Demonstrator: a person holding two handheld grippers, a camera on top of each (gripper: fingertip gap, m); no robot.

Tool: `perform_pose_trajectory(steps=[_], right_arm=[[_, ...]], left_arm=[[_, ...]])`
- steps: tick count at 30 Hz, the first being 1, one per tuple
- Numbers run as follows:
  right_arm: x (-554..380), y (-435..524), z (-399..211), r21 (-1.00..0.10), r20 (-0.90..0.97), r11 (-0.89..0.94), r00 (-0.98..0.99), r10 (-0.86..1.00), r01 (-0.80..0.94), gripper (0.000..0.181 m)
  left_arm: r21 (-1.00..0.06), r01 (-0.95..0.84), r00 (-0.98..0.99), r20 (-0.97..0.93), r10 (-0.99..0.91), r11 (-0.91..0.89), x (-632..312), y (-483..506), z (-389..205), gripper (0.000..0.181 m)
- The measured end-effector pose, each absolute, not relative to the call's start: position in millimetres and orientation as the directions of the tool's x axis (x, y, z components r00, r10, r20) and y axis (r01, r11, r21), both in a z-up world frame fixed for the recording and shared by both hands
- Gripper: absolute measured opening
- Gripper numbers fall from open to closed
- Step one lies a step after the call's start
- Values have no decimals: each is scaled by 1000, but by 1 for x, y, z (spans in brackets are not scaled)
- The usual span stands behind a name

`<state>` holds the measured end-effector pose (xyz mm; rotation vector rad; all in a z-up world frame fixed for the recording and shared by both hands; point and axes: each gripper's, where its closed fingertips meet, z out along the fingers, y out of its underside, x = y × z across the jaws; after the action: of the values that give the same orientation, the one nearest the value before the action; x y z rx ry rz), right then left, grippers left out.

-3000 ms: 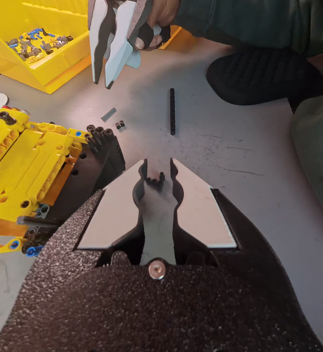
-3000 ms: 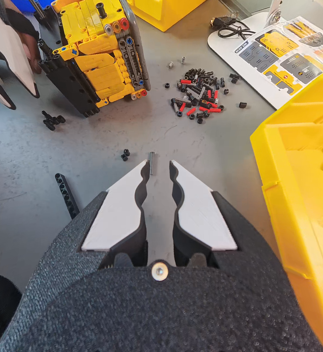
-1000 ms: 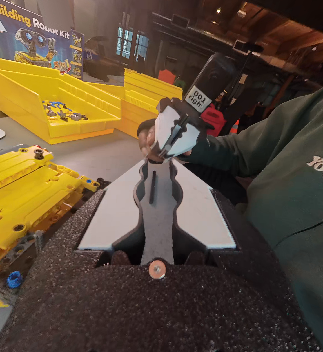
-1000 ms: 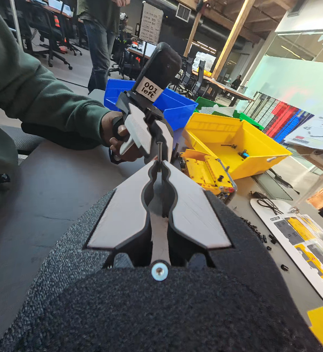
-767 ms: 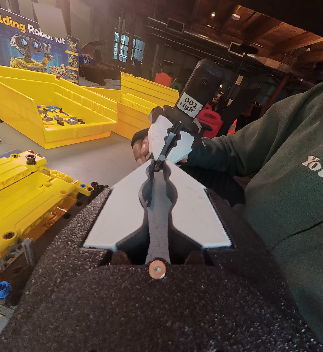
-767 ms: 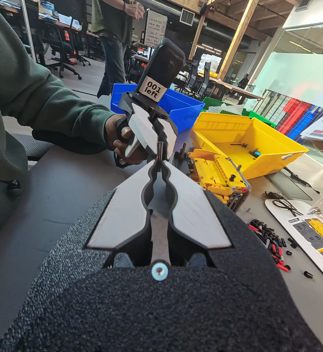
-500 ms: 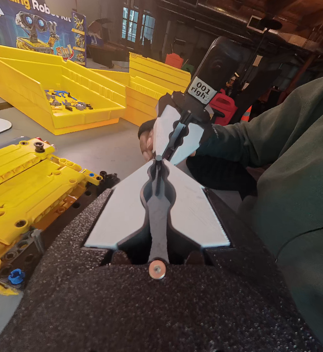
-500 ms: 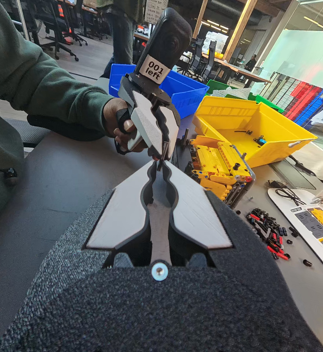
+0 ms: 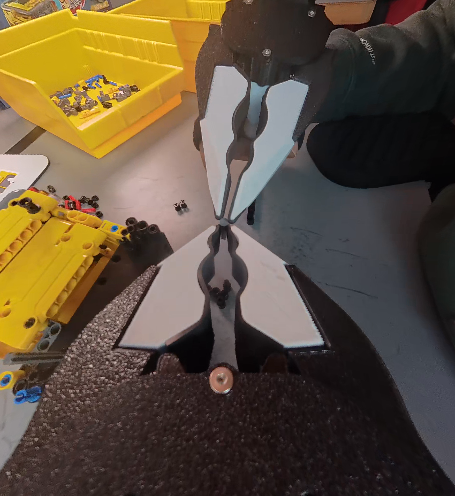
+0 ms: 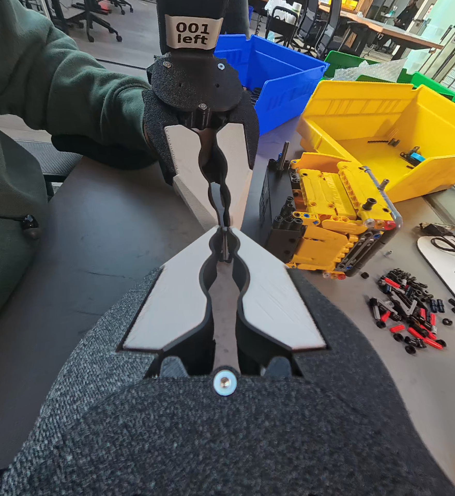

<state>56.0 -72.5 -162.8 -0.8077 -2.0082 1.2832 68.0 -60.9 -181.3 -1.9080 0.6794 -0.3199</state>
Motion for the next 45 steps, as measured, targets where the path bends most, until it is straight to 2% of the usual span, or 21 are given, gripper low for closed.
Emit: perform_pose_trajectory(steps=[10,13,21,29,35,37,45], right_arm=[[54,-62,-152,-950,132,273,-597,792,152,0],[54,-63,-154,-949,112,265,-602,791,171,12],[54,-71,-166,-938,114,291,-627,771,188,6],[54,-68,-164,-942,68,257,-624,778,218,6],[52,-74,-170,-934,84,279,-620,780,225,8],[51,-69,-175,-924,69,280,-610,789,258,0],[55,-60,-180,-906,47,290,-607,793,308,0]], left_arm=[[-907,-284,817,-58,-574,-312,64,-59,-181,4],[-901,-295,820,-69,-568,-317,63,-58,-183,4],[-889,-335,816,-108,-568,-312,65,-58,-185,4],[-847,-449,807,-248,-536,-284,60,-57,-188,4],[-820,-492,793,-283,-540,-293,62,-56,-195,4],[-817,-493,793,-281,-540,-298,61,-57,-196,3],[-810,-500,792,-286,-540,-305,59,-57,-198,3]])
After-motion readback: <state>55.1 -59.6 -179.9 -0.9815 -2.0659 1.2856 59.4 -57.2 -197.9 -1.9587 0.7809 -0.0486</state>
